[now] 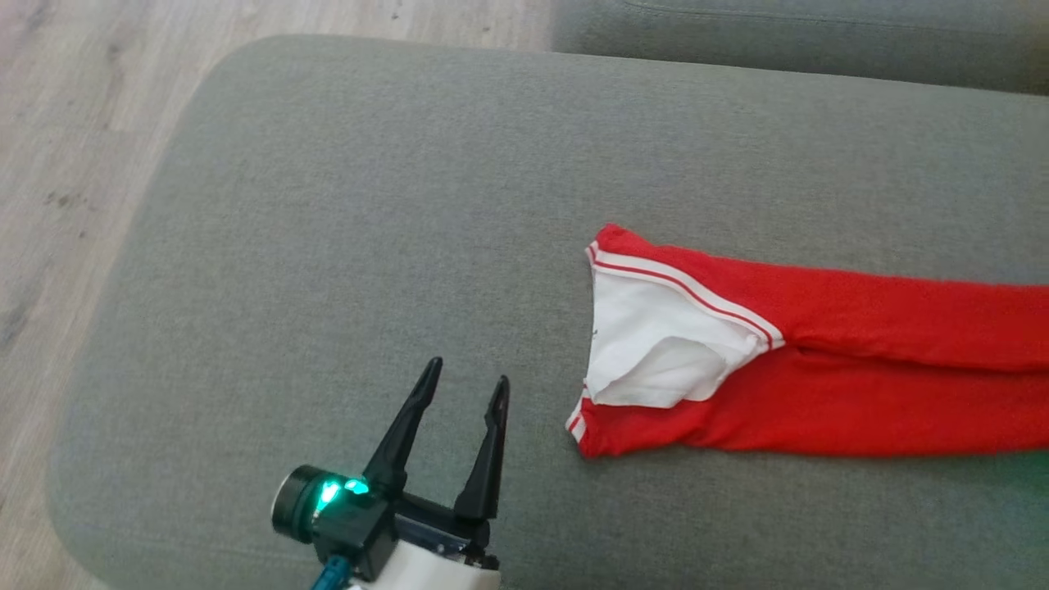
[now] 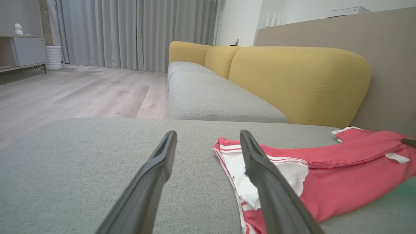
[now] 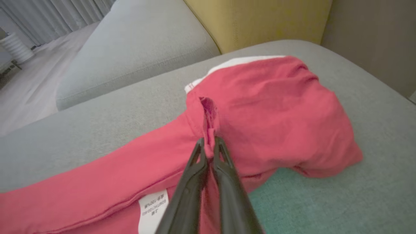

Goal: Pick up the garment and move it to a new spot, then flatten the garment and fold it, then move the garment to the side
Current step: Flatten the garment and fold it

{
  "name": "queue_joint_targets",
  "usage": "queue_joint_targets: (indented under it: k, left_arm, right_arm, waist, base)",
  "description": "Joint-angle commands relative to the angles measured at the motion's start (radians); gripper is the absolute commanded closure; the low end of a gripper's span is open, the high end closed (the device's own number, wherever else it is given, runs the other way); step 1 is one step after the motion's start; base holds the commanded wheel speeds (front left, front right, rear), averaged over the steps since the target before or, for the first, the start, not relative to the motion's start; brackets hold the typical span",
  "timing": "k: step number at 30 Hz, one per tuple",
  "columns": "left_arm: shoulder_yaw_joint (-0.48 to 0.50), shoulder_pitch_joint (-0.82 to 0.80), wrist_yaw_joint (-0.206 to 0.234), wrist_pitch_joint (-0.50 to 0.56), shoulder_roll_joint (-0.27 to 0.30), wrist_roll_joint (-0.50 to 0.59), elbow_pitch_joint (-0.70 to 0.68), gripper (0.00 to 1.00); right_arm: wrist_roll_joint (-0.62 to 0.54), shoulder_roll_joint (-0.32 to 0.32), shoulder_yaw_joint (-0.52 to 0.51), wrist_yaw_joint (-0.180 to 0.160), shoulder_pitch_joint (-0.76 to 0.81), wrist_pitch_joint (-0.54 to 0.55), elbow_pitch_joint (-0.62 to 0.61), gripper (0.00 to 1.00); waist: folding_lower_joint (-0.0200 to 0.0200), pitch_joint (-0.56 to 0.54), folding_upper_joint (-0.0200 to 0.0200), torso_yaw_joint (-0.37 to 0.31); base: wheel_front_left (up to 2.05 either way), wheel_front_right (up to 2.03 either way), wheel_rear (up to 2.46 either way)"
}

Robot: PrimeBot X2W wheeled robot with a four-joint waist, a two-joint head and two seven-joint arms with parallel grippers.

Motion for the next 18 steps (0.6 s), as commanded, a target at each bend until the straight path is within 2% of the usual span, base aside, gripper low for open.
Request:
queue_joint_targets:
  k: [1,5,11,14,18]
  left_arm:
    - [0.045,-0.012,-0.003,-0.009,-0.012,0.014,-0.038,0.00]
    - [0.051,-0.007,-0.014,-0.009,-0.014,0.020,-0.030,0.00]
    - [0.051,-0.009,-0.025,-0.009,-0.019,0.023,-0.023,0.00]
    - [0.049,-0.009,-0.032,-0.009,-0.020,0.022,-0.022,0.00]
    - [0.048,-0.009,-0.037,-0.009,-0.022,0.026,-0.020,0.00]
  right_arm:
    - [0.009,-0.037,0.013,0.007,-0.010,0.014,-0.092,1.00]
    - [0.035,0.029,0.052,0.007,-0.026,0.076,-0.287,1.00]
    - [0.038,0.161,0.173,0.007,-0.024,0.166,-0.540,1.00]
    - [0.018,0.226,0.249,0.007,-0.031,0.191,-0.609,1.00]
    - [0.000,0.280,0.327,0.007,-0.050,0.205,-0.632,1.00]
  waist:
    - [0.0000,-0.006,0.0000,-0.015]
    - [0.0000,-0.018,0.0000,-0.028]
    - [0.0000,-0.030,0.0000,-0.007]
    - [0.0000,-0.029,0.0000,0.017]
    - [0.0000,-0.026,0.0000,0.044]
  base:
    - [0.00,0.00,0.00]
    - [0.00,0.00,0.00]
    - [0.00,0.00,0.00]
    - [0.00,0.00,0.00]
    - [0.00,0.00,0.00]
